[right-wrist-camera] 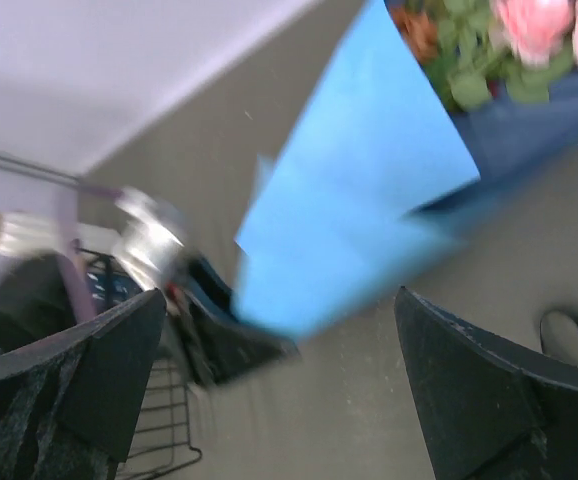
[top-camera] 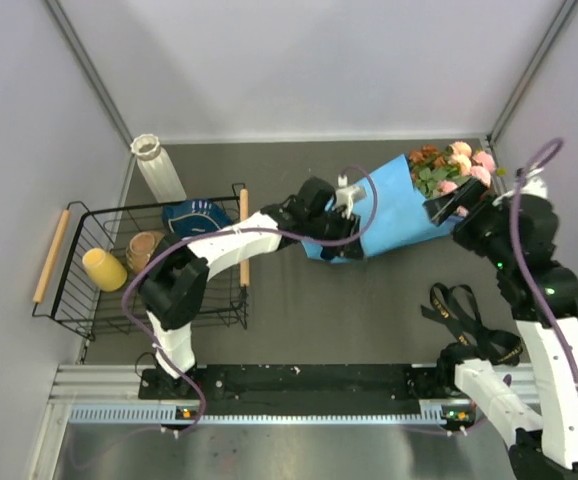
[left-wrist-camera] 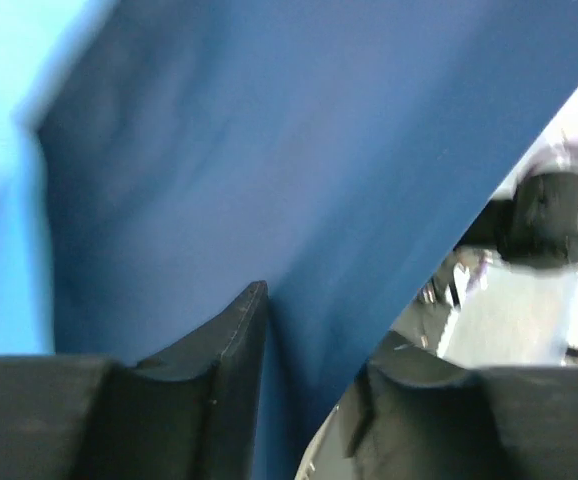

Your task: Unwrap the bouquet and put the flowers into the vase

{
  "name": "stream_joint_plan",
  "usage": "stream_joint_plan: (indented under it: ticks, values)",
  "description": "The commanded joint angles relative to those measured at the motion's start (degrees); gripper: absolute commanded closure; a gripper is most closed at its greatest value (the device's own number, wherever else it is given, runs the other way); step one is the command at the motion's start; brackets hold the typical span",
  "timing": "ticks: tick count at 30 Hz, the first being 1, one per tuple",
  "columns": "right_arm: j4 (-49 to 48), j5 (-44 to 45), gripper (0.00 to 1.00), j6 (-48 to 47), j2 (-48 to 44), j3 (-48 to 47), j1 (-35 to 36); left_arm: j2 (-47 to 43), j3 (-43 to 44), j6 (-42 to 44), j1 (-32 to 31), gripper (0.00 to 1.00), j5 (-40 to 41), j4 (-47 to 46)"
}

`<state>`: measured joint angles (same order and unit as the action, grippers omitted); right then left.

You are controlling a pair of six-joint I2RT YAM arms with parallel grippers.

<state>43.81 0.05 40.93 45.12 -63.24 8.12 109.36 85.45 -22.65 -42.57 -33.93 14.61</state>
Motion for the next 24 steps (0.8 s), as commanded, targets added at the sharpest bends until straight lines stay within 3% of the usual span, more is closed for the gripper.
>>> stream_joint_plan:
  ticks: [1, 3, 4, 8, 11, 15, 19, 24]
  values:
    - [6.7, 3.3, 0.01, -5.0, 1.4, -12.2, -0.4, -7.9, -13.4, -4.2, -7.3, 0.54, 1.1, -11.6]
    - [6.7, 1.5, 0.01, -5.9, 3.6, -15.1, -0.3, -11.4, -19.3, -6.0, -9.2, 0.39, 2.3, -14.0]
    - [6.3, 1.2, 0.01, -6.0, 4.5, -15.2, -0.4, -12.1, -20.7, -6.4, -10.7, 0.26, 2.4, -14.1]
    - [3.2, -4.9, 0.01, -6.6, 10.5, -10.2, -0.4, -15.4, -24.4, -7.1, -11.1, 0.16, -0.3, -14.9]
    - [-1.6, -11.7, 0.01, -6.6, 13.9, -1.7, -0.3, -19.8, -23.2, -2.8, -11.0, 0.12, 2.9, -9.8]
    - [-12.1, -15.3, 0.05, -4.5, 15.5, 14.2, -0.3, -22.0, -18.2, 0.9, -8.8, 0.17, 6.8, -1.5]
    - [-29.2, -20.2, 0.04, -1.6, 18.3, 24.0, -0.5, -22.2, -16.1, -1.2, -4.4, 0.21, 7.1, -2.0]
    - [-50.9, -23.2, 0.01, 6.3, 29.0, 29.5, -0.4, -24.1, -17.5, -4.8, -1.7, 0.22, 7.4, -4.1]
